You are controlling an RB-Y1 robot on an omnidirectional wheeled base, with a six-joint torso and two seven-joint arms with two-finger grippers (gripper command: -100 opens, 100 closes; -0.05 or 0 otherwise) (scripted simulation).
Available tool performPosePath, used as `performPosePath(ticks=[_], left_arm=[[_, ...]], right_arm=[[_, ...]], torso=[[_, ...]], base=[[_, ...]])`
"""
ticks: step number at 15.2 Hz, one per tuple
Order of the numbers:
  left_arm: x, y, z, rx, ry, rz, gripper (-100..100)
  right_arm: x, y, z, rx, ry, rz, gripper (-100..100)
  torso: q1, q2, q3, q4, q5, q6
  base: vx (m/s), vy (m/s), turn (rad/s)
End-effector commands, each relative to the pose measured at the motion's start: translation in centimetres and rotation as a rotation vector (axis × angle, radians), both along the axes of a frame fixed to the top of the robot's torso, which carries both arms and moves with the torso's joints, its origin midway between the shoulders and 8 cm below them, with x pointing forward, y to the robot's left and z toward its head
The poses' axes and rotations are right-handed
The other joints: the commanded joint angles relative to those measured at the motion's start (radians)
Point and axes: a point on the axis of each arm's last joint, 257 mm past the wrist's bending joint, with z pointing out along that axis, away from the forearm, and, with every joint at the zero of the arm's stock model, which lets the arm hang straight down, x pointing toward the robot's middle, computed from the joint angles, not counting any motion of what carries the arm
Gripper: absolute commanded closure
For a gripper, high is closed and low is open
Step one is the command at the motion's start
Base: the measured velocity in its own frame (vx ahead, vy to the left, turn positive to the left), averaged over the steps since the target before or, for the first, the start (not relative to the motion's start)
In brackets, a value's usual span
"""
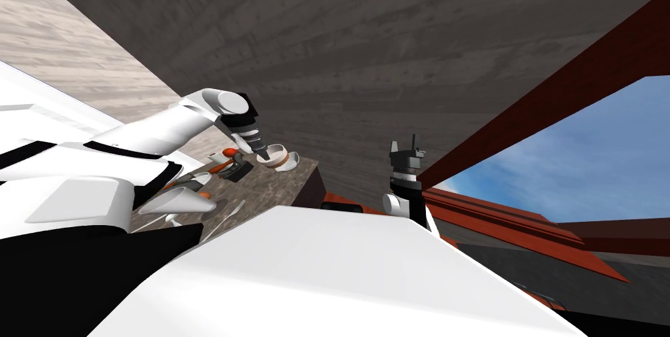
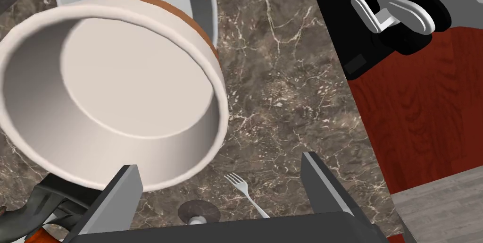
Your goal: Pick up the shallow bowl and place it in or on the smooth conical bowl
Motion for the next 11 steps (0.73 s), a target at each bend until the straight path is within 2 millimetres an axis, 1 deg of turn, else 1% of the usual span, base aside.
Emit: performPosePath(ticks=[1,2,6,7,11], left_arm=[[-0.7,-0.4,1.5,0.005,-0.007,0.002,-100],[-0.7,-0.4,1.5,0.005,-0.007,0.002,-100],[-2.3,-0.9,4.5,0.018,-0.018,0.006,-100],[-1.7,-0.9,3.6,0.014,-0.016,0.002,-100],[-1.8,-0.9,3.7,0.015,-0.016,0.005,-100]], right_arm=[[0.0,0.0,0.0,0.000,0.000,0.000,0],[0.0,0.0,0.0,0.000,0.000,0.000,0],[0.0,0.0,0.0,0.000,0.000,0.000,0],[0.0,0.0,0.0,0.000,0.000,0.000,0],[0.0,0.0,0.0,0.000,0.000,0.000,0]], torso=[[0.000,0.000,0.000,0.000,0.000,0.000],[0.000,0.000,0.000,0.000,0.000,0.000],[0.000,0.000,0.000,0.000,0.000,0.000],[0.000,0.000,0.000,0.000,0.000,0.000],[-0.001,-0.001,-0.001,0.000,0.000,0.000]], base=[[-0.008,0.015,0.008],[-0.006,0.013,0.006],[-0.008,0.014,0.010],[-0.006,0.011,0.005],[0.000,0.000,0.000]])
